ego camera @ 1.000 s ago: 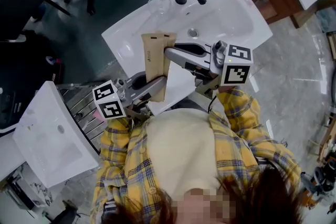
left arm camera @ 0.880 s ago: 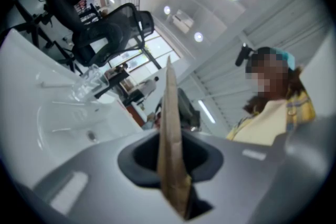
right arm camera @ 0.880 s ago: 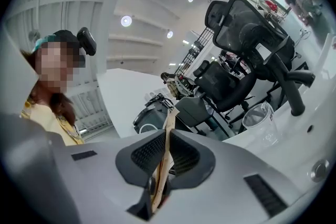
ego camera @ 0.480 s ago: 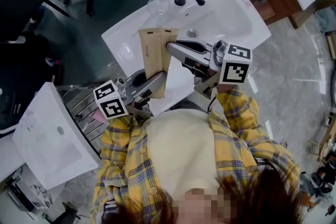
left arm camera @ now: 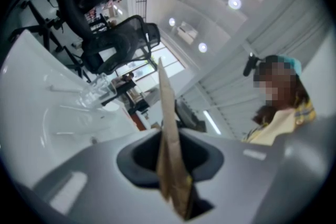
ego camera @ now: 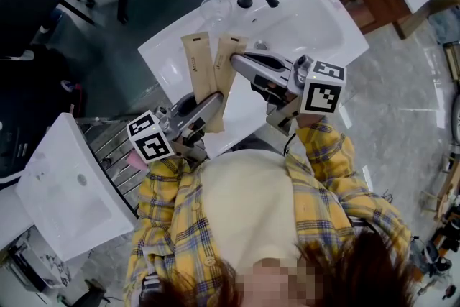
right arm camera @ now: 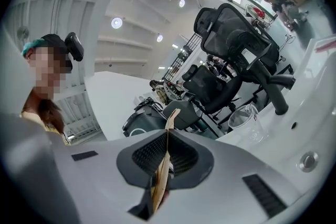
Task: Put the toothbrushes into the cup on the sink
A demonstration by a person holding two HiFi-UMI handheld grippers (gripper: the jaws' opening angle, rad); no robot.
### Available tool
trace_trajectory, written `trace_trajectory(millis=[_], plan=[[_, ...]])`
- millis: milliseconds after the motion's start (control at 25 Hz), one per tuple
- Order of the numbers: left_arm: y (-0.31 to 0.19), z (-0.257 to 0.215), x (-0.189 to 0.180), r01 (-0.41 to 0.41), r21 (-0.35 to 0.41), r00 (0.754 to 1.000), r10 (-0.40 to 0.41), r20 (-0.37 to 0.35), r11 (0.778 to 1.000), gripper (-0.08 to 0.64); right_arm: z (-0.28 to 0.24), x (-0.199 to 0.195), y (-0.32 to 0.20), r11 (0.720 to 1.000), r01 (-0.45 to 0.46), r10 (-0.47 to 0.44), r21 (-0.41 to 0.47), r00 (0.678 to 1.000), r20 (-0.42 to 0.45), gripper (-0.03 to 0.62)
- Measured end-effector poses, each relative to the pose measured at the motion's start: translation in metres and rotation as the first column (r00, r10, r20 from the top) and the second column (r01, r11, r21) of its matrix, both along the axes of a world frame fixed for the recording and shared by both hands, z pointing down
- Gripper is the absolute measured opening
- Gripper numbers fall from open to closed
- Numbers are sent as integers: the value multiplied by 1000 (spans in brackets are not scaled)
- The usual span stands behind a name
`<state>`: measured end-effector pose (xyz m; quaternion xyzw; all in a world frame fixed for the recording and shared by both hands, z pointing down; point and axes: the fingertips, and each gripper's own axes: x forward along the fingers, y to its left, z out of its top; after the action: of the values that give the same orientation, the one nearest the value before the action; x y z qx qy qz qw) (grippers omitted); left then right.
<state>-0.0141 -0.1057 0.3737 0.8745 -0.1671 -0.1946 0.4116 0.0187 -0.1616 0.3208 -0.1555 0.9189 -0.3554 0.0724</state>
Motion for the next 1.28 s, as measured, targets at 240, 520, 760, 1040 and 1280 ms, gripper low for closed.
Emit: trace_trajectory(millis=[240,520,760,1040,1280], plan=[[-5,-6,-7,58,-3,998,-58,-30,998,72,-4,8,-2,1000,-28,28,7,1000,-7,17],[-11,-8,-22,147,-21,987,-148,-66,989,71,-6,16,-5,999,-51,51,9,999,-9,16],[-16,-5,-36,222,-33,973,-224,-60,974,58,-15,25,-11,997,-72,72,16,997,-8,15],[-11,12,-52,290,-58,957,-291,-1,955,11,-28,35,-20,989,-119,122,88,992,-39,15],[-9,18,-52,300,-52,953,-296,72,953,9,-35,32,-42,979,-157,167,129,984,-69,15]])
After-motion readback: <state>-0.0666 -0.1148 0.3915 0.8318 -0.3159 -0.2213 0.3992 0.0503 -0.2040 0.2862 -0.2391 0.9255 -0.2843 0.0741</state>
